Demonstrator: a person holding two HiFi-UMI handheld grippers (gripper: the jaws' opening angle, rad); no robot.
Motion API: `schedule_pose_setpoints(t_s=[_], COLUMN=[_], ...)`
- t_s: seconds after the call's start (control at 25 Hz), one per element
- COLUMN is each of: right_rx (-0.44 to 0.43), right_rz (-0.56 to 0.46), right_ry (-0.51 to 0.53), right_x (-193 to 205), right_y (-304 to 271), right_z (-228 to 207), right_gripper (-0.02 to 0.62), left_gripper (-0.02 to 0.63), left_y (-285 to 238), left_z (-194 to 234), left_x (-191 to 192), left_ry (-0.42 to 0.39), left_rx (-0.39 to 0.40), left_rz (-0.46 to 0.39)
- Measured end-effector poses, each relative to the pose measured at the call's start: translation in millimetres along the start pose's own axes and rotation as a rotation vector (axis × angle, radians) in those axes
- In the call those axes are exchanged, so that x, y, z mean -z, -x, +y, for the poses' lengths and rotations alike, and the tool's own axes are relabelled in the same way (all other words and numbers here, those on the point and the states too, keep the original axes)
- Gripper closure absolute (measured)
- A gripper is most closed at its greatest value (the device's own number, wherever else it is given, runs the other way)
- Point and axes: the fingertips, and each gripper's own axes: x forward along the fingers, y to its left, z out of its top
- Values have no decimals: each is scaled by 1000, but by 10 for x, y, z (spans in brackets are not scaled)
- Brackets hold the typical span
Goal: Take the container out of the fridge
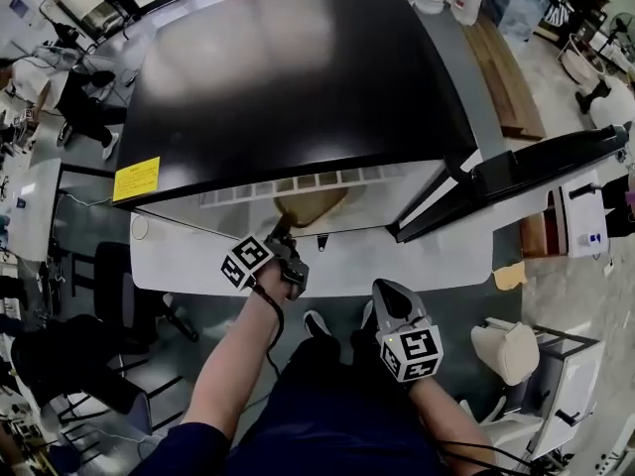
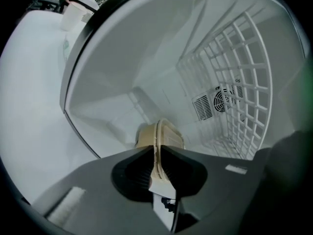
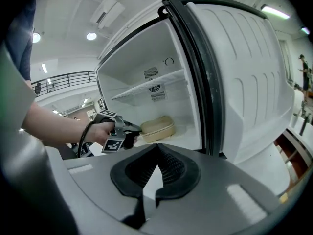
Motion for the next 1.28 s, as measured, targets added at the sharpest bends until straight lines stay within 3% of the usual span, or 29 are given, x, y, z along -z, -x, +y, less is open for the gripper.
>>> schedule_pose_setpoints(t_s=[0.24, 0.44, 0.64, 1.28], right_rx=[-86, -151, -214, -403], right_rz=[39, 65, 95, 183], right_ry=[39, 77, 121, 244], right_x=[66, 82, 109, 273], right_y=[-139, -255, -346, -700], right_z=[215, 431, 660, 1572], right_gripper=[589, 589, 589, 589], left_gripper=[557, 557, 557, 557], left_y=[153, 351, 569, 1383], left_z=[41, 5, 36, 674], left_x=[132, 224, 304, -18], left_ry=[5, -72, -91, -128], left_rx=[36, 67, 94, 98], left_rz=[74, 121, 150, 185])
